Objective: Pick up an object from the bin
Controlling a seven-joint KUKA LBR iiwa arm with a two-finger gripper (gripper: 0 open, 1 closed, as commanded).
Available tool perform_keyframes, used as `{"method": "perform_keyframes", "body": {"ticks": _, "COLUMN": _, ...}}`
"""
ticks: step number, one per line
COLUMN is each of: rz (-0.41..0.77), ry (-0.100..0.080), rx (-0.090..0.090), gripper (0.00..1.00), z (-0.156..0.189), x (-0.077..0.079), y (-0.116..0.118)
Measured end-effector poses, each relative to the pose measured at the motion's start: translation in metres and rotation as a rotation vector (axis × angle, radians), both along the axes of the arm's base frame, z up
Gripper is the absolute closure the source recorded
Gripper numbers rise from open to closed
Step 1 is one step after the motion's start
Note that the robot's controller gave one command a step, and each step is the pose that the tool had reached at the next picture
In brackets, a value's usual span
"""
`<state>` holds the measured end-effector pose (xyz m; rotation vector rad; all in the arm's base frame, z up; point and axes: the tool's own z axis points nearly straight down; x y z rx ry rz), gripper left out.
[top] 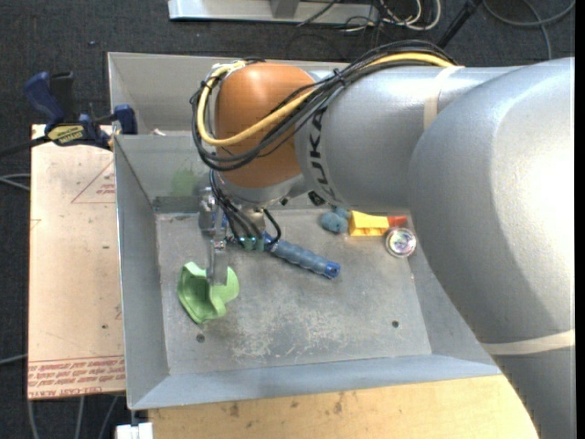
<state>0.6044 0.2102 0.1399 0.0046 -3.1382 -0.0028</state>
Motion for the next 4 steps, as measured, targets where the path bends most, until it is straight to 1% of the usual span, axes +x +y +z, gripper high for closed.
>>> {"method": "perform_keyframes", "body": {"ticks": 1, "rz": 0.599, "ry": 0.000, "rx": 0.000, "gripper": 0.00, "z": -0.072, "x": -0.039, "y": -0.007}}
{"method": "perform_keyframes", "body": {"ticks": 2, "rz": 0.597, "ry": -0.006, "rx": 0.001, "gripper": 1.00, "z": -0.070, "x": -0.037, "y": -0.007}}
{"method": "perform_keyframes", "body": {"ticks": 3, "rz": 1.102, "ry": -0.014, "rx": 0.000, "gripper": 1.00, "z": 0.087, "x": -0.023, "y": 0.004}}
{"method": "perform_keyframes", "body": {"ticks": 4, "rz": 1.101, "ry": -0.008, "rx": 0.003, "gripper": 0.00, "z": 0.084, "x": -0.024, "y": 0.004}}
